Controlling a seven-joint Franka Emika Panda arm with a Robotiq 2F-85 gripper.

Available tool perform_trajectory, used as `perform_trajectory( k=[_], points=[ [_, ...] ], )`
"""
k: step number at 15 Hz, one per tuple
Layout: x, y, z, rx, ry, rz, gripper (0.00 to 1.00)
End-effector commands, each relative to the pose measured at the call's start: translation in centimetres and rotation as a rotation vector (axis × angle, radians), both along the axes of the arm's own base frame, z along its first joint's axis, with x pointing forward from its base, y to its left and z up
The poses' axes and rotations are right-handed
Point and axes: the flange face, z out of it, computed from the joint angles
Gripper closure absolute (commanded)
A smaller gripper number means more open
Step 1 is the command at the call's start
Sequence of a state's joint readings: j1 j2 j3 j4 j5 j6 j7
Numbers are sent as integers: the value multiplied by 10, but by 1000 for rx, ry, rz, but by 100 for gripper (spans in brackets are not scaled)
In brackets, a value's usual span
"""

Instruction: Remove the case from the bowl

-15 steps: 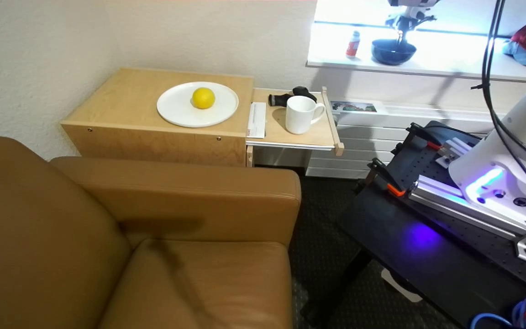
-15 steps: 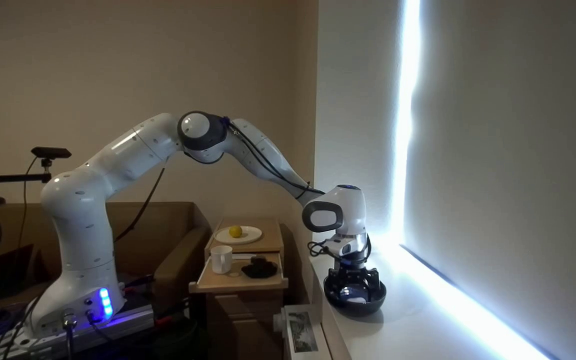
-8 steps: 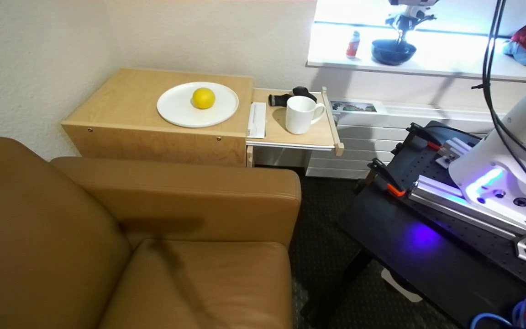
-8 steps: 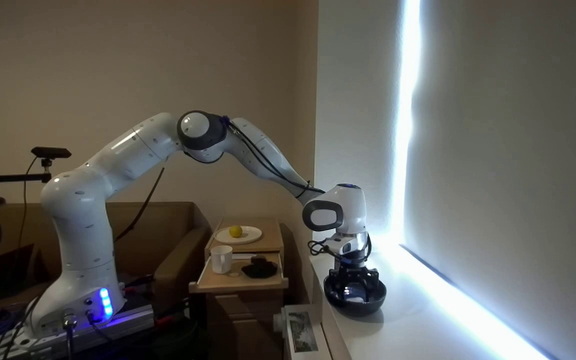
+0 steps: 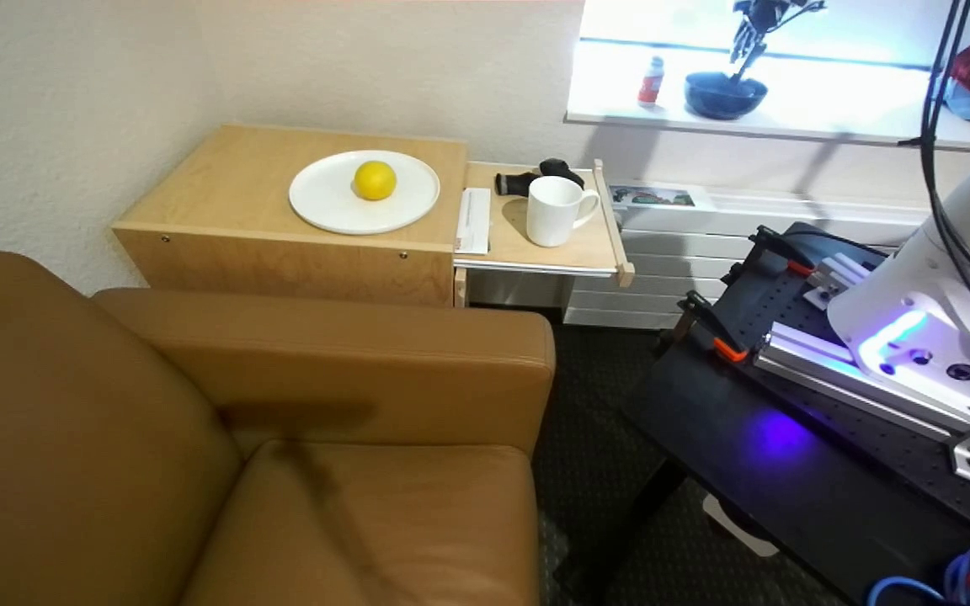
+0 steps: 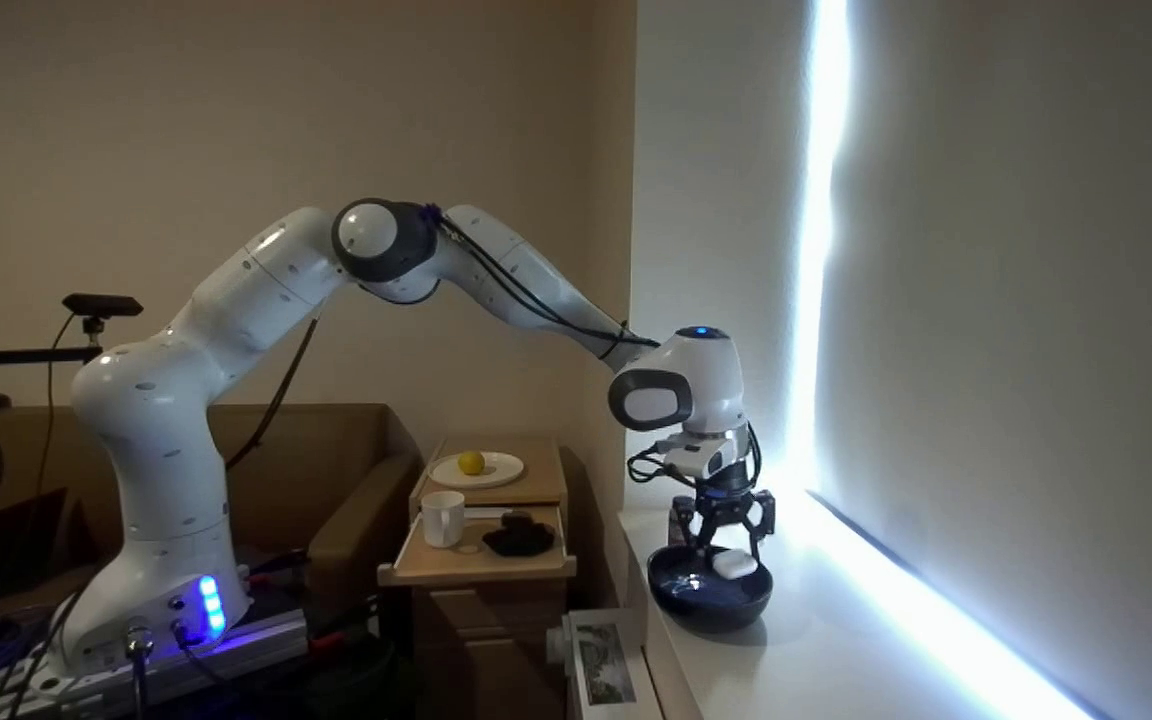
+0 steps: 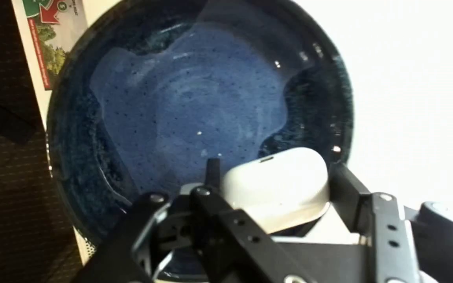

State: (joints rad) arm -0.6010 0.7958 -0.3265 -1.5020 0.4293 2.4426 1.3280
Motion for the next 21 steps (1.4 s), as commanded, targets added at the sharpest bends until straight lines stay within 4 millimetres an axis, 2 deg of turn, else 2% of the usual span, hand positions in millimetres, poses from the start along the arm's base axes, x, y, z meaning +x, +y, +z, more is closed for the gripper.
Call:
perform_trajectory(
  k=[1, 3, 5, 9, 11, 12, 14, 15, 17, 21],
  points=[
    [-7, 12, 69, 1, -128, 152, 56],
    [-2, 29, 104, -13, -187, 244, 56],
    [6, 63, 130, -33, -226, 350, 56],
    [-5, 130, 156, -31, -273, 580, 56],
    [-23, 150, 158, -17, -312, 686, 56],
    [7, 128, 157, -40, -277, 604, 31],
    [-8, 143, 159, -34, -291, 658, 31],
    [-13, 145, 159, -34, -291, 666, 56],
    [1, 158, 147, -41, -262, 686, 56],
    [51, 216, 129, -28, -246, 759, 56]
  ],
)
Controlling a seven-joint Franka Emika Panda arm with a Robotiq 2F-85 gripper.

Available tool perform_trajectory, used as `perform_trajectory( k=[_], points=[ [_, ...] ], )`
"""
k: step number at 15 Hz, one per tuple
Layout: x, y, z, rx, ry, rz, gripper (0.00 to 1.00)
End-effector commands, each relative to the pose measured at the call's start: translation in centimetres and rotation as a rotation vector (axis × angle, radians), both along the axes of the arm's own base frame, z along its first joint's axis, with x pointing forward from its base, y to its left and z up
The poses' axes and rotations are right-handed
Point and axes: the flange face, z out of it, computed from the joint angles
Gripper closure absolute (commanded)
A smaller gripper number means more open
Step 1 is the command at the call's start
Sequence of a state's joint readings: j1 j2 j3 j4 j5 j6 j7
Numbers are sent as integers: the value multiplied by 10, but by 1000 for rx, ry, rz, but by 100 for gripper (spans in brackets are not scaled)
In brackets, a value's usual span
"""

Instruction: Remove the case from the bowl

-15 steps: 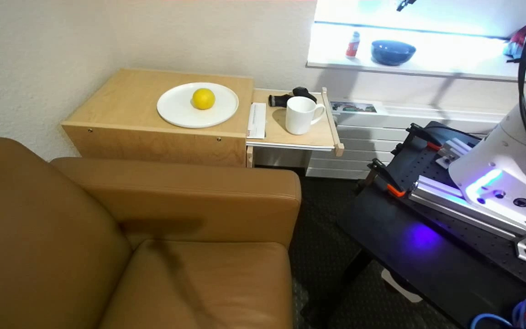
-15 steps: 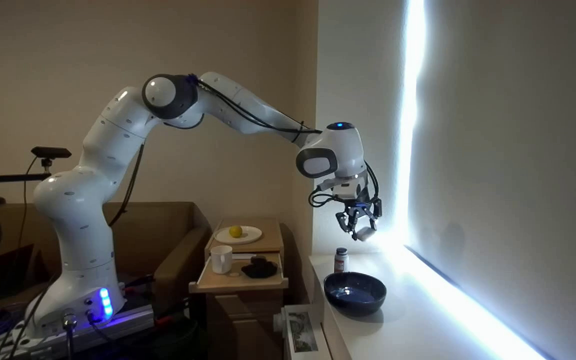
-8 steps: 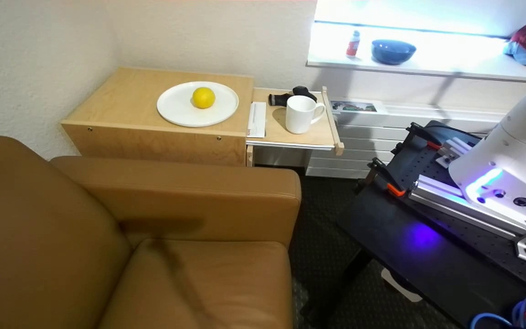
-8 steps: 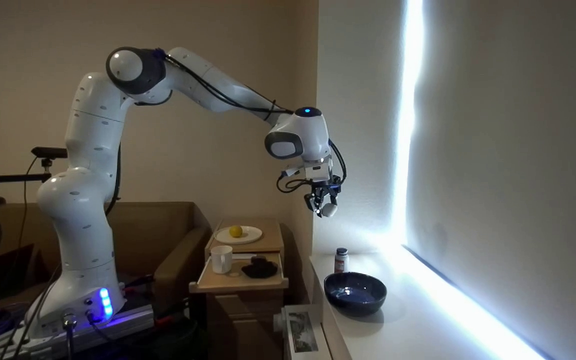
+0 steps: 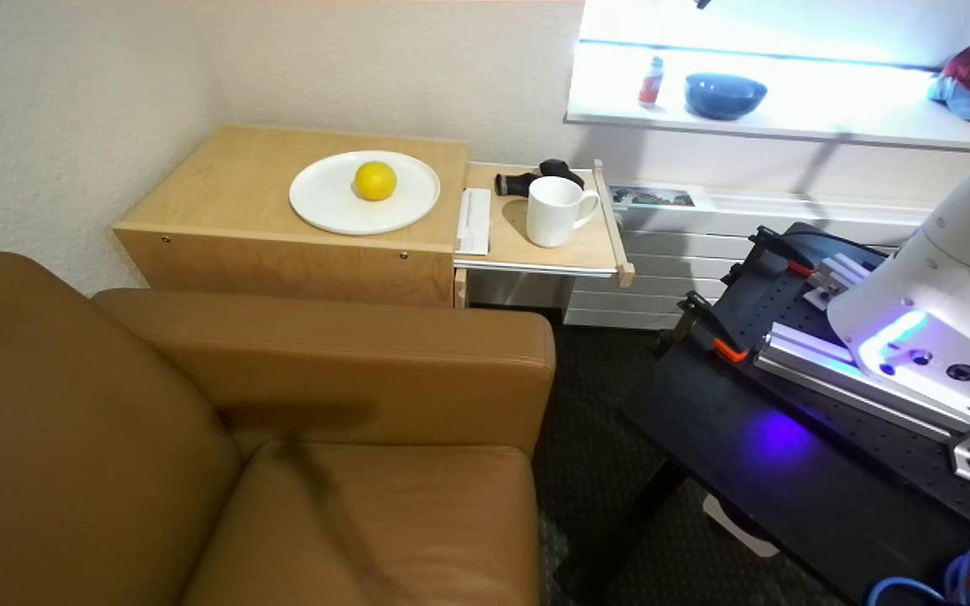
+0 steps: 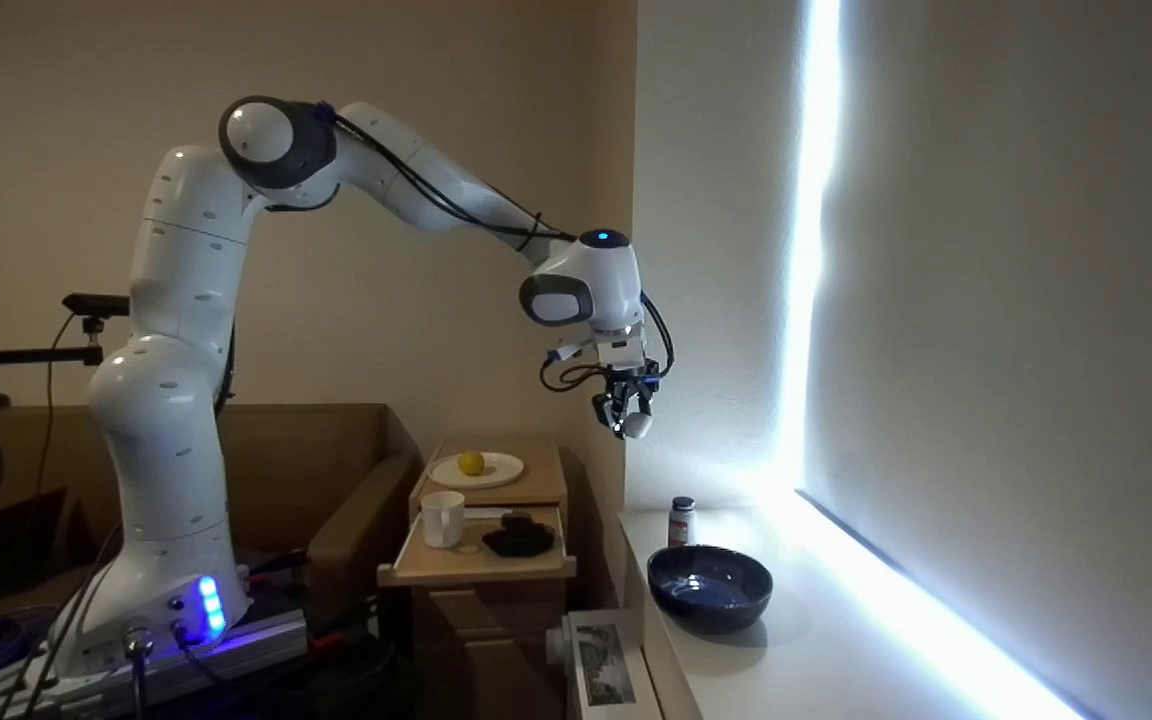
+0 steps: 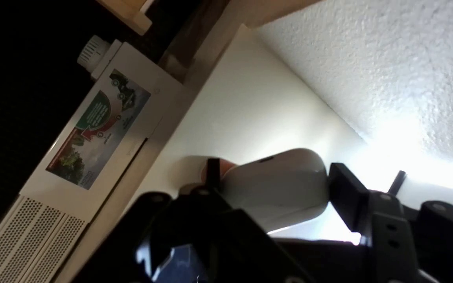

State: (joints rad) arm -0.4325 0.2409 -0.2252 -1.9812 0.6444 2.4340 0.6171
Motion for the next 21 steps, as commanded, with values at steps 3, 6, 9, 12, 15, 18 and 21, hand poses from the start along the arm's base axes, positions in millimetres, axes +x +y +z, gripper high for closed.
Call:
perform_trajectory(
  k=[3, 6, 9, 12, 15, 18, 21],
  points=[
    [68, 62, -36, -99, 44, -14, 56],
    [87, 71, -67, -155, 106, -89, 56],
    [84, 79, -72, -138, 110, -73, 31],
    [89, 71, -85, -168, 133, -97, 56],
    [91, 66, -106, -149, 153, -150, 56],
    [93, 55, -121, -123, 152, -231, 56],
    [97, 37, -127, -89, 134, -319, 56]
  ],
)
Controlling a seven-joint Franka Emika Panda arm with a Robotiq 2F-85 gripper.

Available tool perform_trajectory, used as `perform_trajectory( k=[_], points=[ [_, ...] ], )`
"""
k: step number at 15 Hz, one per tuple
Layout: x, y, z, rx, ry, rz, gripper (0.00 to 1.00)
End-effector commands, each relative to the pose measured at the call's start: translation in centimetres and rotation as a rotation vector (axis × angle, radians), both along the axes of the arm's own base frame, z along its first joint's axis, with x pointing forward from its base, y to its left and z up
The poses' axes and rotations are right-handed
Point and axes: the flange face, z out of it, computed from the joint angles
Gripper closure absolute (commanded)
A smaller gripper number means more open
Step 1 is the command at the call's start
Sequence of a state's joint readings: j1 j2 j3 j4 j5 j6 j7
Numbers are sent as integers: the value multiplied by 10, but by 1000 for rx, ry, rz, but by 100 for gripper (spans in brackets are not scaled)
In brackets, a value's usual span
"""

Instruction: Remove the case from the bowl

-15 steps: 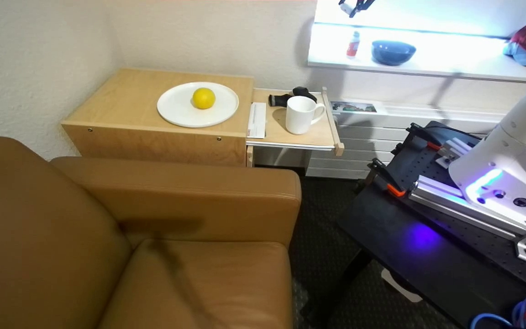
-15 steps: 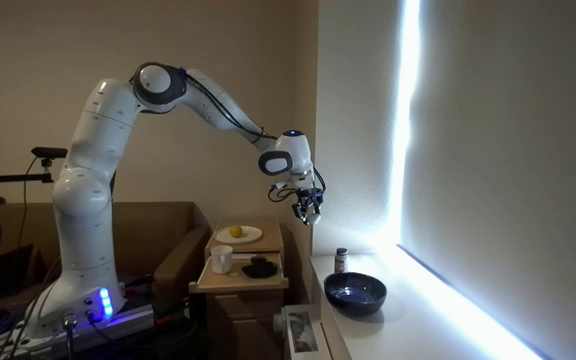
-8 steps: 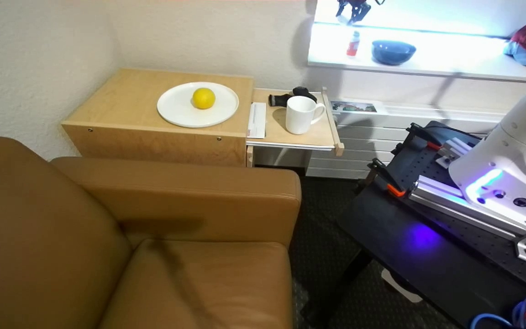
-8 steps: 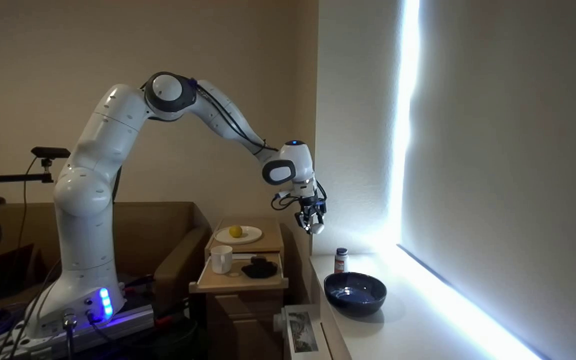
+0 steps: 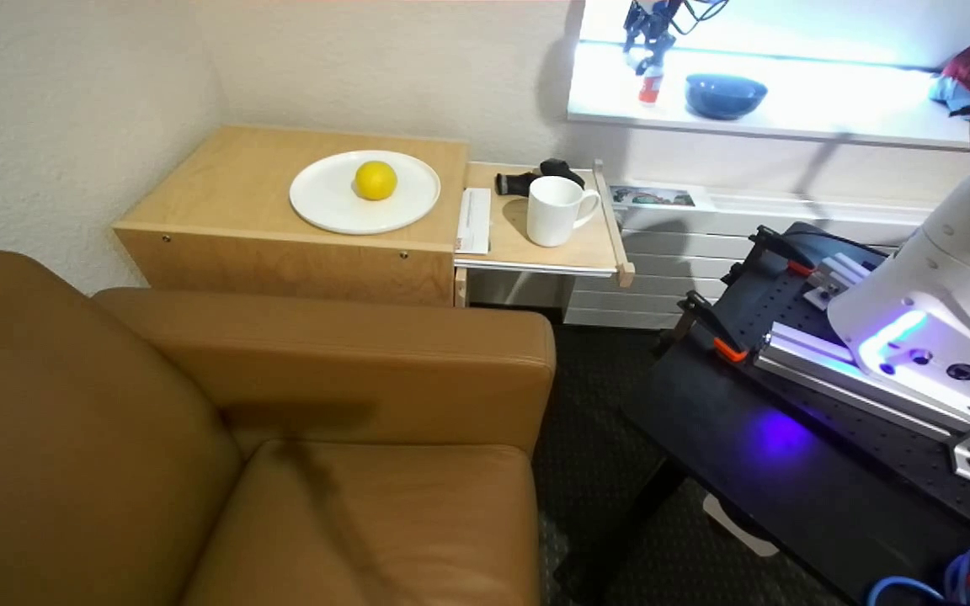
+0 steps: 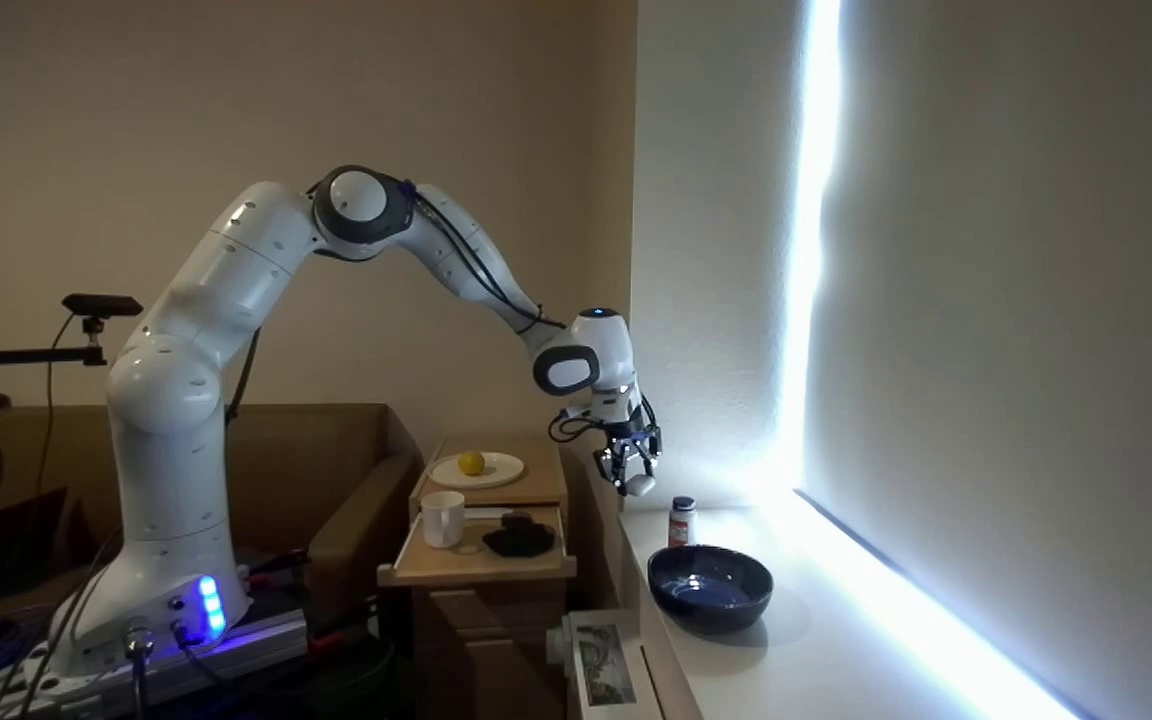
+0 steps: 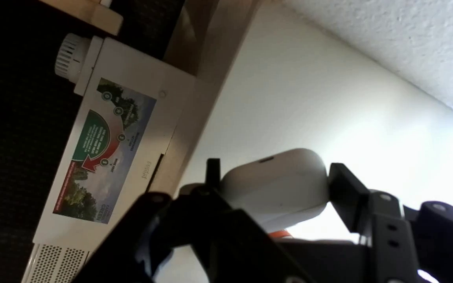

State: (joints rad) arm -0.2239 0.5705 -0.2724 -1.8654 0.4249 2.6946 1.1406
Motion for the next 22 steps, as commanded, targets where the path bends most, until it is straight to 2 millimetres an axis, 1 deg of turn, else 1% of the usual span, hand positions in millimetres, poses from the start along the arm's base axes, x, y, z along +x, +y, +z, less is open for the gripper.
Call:
perform_trajectory(
  k=[1, 3, 4, 7, 8, 10, 15, 22],
  points=[
    [9, -25, -6, 14, -46, -100, 56],
    [14, -32, -11, 45, -55, -126, 56],
    [5, -24, -6, 20, -31, -94, 31],
    [9, -31, -12, 26, -39, -112, 31],
    [11, -29, -15, 16, -37, -111, 56],
    [15, -29, -26, 27, -25, -115, 56],
    [18, -32, -49, 47, -5, -117, 56],
    [29, -35, -67, 115, 18, -116, 56]
  ],
)
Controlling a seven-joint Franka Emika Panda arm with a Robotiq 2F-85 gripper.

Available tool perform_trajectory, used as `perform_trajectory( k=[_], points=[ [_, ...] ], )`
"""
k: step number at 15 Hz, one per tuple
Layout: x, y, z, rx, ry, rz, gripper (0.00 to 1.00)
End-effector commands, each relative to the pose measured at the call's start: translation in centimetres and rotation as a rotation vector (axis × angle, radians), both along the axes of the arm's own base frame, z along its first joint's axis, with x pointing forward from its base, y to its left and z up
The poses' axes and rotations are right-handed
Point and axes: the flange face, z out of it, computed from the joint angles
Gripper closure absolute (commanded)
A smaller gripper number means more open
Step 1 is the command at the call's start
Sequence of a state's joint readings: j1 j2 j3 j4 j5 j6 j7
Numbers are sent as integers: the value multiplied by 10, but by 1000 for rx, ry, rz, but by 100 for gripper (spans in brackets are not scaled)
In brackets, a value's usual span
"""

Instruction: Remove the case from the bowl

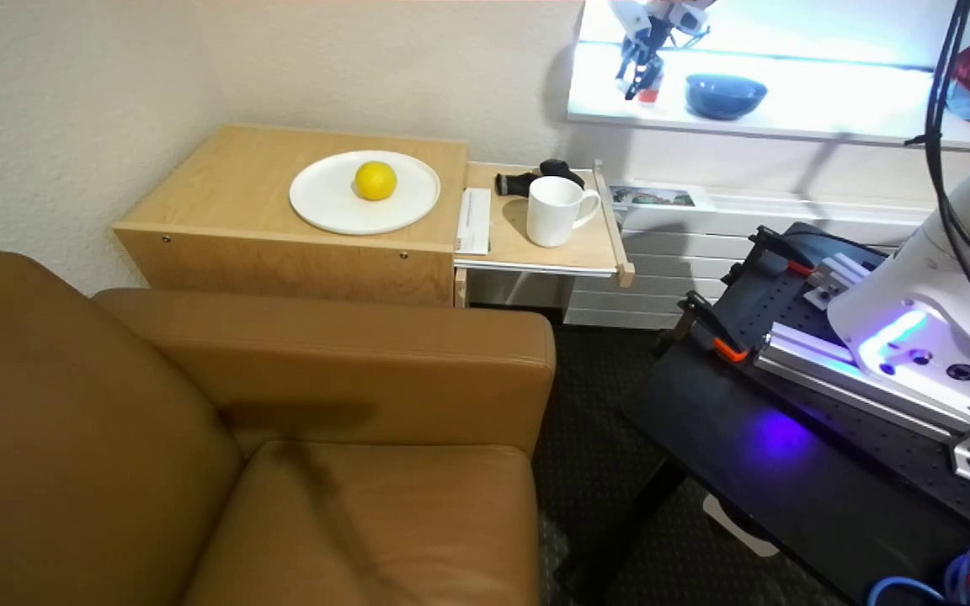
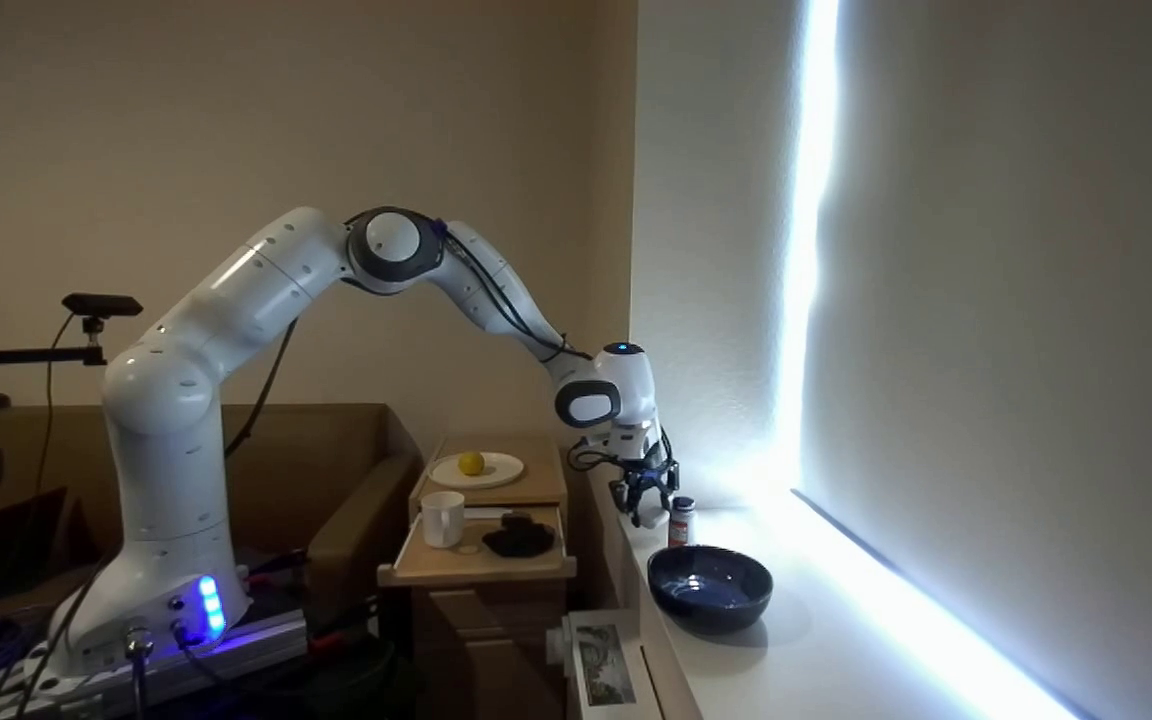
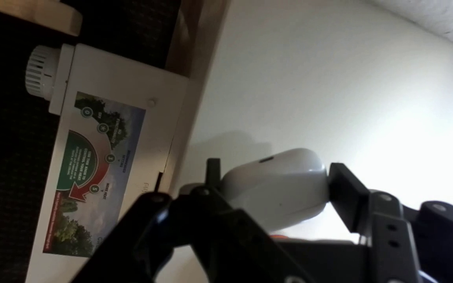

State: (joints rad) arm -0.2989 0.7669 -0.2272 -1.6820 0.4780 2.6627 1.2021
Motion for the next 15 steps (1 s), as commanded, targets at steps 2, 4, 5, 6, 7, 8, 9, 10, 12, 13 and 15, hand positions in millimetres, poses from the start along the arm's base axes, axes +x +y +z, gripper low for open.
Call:
perform_trajectory(
  k=[2, 4, 5, 6, 7, 8, 9, 10, 12, 13, 15],
  points=[
    [9, -7, -10, 56, 12, -11, 56],
    [10, -9, -16, 63, 25, -10, 56],
    [11, -10, -19, 61, 30, -12, 56],
    [11, -10, -21, 63, 34, -13, 56],
    [12, -11, -24, 63, 40, -14, 56],
    [12, -11, -27, 66, 47, -16, 56],
    [13, -12, -30, 72, 52, -16, 56],
    [13, -12, -33, 74, 58, -17, 56],
    [15, -13, -35, 74, 64, -23, 56],
    [15, -13, -35, 73, 67, -29, 56],
    [17, -16, -32, 56, 65, -40, 7]
  ],
)
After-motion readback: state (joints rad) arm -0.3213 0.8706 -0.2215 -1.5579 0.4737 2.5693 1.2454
